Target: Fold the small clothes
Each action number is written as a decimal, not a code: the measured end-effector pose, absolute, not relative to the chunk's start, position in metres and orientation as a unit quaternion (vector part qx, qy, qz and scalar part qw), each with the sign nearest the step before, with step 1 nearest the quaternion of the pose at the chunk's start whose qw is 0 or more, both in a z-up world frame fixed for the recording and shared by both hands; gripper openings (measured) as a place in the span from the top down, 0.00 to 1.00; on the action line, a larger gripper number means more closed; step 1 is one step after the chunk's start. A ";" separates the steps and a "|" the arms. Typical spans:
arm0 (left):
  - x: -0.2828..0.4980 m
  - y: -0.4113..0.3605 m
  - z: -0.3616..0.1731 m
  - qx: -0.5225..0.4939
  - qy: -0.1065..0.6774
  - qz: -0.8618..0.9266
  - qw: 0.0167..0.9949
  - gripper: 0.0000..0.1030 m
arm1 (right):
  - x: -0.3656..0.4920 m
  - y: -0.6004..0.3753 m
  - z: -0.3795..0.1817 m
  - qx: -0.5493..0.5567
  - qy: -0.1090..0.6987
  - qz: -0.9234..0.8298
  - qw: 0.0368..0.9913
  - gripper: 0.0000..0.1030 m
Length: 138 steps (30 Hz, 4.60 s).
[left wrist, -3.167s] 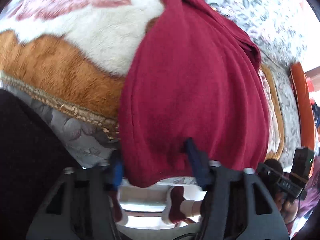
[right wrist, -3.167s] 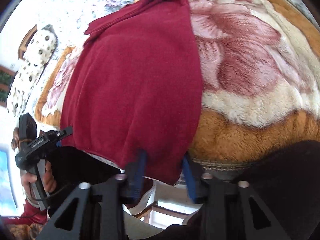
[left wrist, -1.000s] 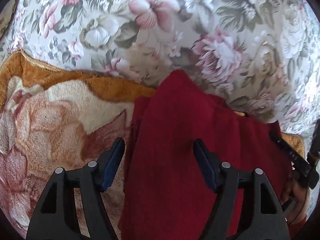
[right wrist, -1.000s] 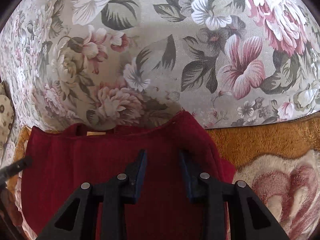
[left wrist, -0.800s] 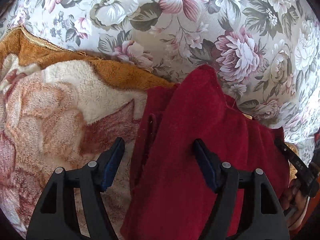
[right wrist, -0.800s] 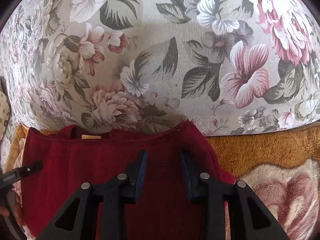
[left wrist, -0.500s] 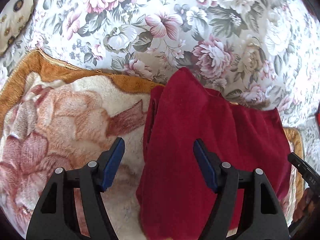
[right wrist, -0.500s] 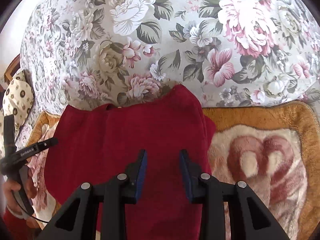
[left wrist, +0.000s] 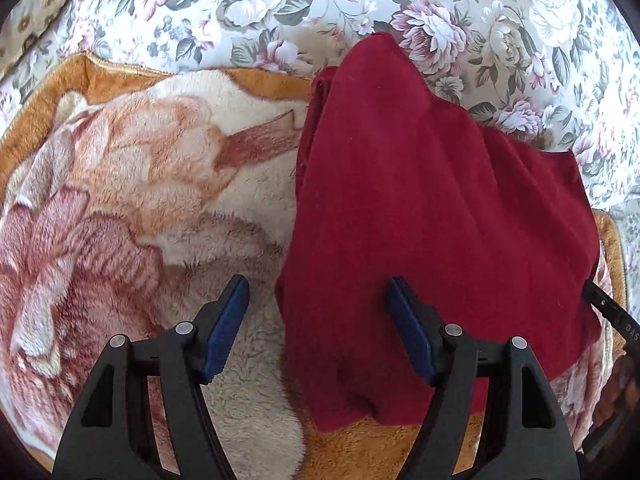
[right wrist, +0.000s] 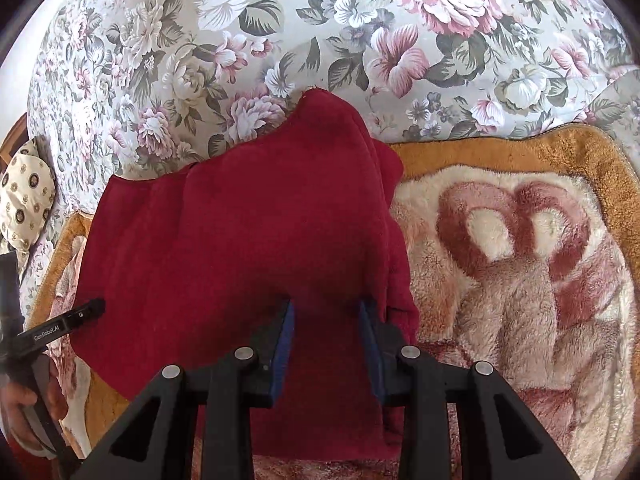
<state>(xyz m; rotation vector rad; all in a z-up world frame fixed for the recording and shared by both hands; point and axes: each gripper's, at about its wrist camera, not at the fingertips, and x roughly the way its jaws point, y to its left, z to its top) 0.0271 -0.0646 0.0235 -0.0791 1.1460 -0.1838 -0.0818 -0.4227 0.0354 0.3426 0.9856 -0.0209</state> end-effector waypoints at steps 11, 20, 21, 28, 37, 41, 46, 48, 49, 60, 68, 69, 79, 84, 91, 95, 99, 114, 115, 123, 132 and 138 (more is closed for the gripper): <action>0.003 -0.054 0.045 -0.035 0.537 -0.094 0.838 0.30 | -0.118 -0.403 0.056 0.143 0.475 0.011 0.868 0.69; -0.025 -0.035 0.050 -0.051 0.544 -0.145 0.825 0.30 | -0.138 -0.390 0.055 0.154 0.472 0.043 0.867 0.68; -0.029 -0.035 0.049 -0.040 0.544 -0.148 0.825 0.30 | -0.140 -0.386 0.055 0.155 0.474 0.049 0.865 0.68; -0.027 -0.030 0.040 -0.024 0.533 -0.178 0.827 0.30 | -0.141 -0.385 0.053 0.188 0.475 0.062 0.857 0.68; -0.004 -0.038 0.026 -0.068 0.539 -0.242 0.804 0.75 | -0.139 -0.388 0.054 0.190 0.477 0.056 0.857 0.68; -0.012 -0.044 0.037 -0.013 0.522 -0.255 0.814 0.88 | -0.142 -0.390 0.059 0.197 0.467 0.054 0.860 0.68; -0.015 -0.031 0.031 0.004 0.533 -0.249 0.809 0.92 | -0.144 -0.396 0.059 0.189 0.467 0.031 0.863 0.68; -0.014 -0.025 0.029 -0.015 0.539 -0.250 0.804 0.92 | -0.138 -0.400 0.048 0.180 0.488 0.017 0.854 0.68; -0.015 -0.024 0.030 -0.016 0.539 -0.247 0.805 0.92 | -0.134 -0.403 0.041 0.184 0.502 0.014 0.845 0.68; -0.043 -0.030 0.080 0.029 0.504 -0.216 0.836 0.92 | -0.144 -0.420 0.068 0.157 0.486 -0.019 0.859 0.69; -0.043 -0.050 0.096 -0.006 0.490 -0.224 0.843 0.55 | -0.154 -0.437 0.066 0.191 0.479 -0.023 0.857 0.67; -0.041 -0.053 0.096 -0.011 0.492 -0.222 0.842 0.55 | -0.154 -0.438 0.070 0.192 0.470 -0.025 0.861 0.64; -0.003 -0.066 0.068 -0.050 0.512 -0.171 0.840 0.49 | -0.125 -0.443 0.064 0.210 0.464 -0.023 0.860 0.55; 0.009 -0.068 0.059 -0.045 0.519 -0.167 0.837 0.49 | -0.117 -0.443 0.056 0.210 0.464 -0.024 0.860 0.54; 0.020 -0.067 0.052 -0.049 0.530 -0.179 0.827 0.48 | -0.110 -0.447 0.045 0.224 0.456 -0.024 0.861 0.45; 0.025 -0.065 0.053 -0.056 0.531 -0.189 0.824 0.48 | -0.106 -0.451 0.041 0.236 0.449 -0.020 0.861 0.44; 0.028 -0.063 0.053 -0.069 0.531 -0.196 0.822 0.46 | -0.098 -0.450 0.041 0.223 0.447 -0.014 0.866 0.44; 0.035 -0.034 0.042 -0.182 0.512 -0.264 0.797 0.28 | -0.083 -0.447 0.031 0.220 0.429 0.006 0.876 0.40; 0.034 -0.032 0.041 -0.188 0.508 -0.264 0.798 0.28 | -0.083 -0.447 0.030 0.219 0.427 0.008 0.877 0.39; 0.029 -0.040 0.058 -0.132 0.462 -0.209 0.851 0.27 | -0.080 -0.443 0.026 0.219 0.410 0.016 0.885 0.34; 0.039 -0.060 0.020 -0.128 0.526 -0.174 0.823 0.14 | -0.084 -0.441 0.023 0.218 0.385 0.021 0.896 0.32; 0.034 -0.083 0.022 -0.085 0.529 -0.188 0.823 0.56 | -0.082 -0.434 0.024 0.211 0.388 0.047 0.896 0.65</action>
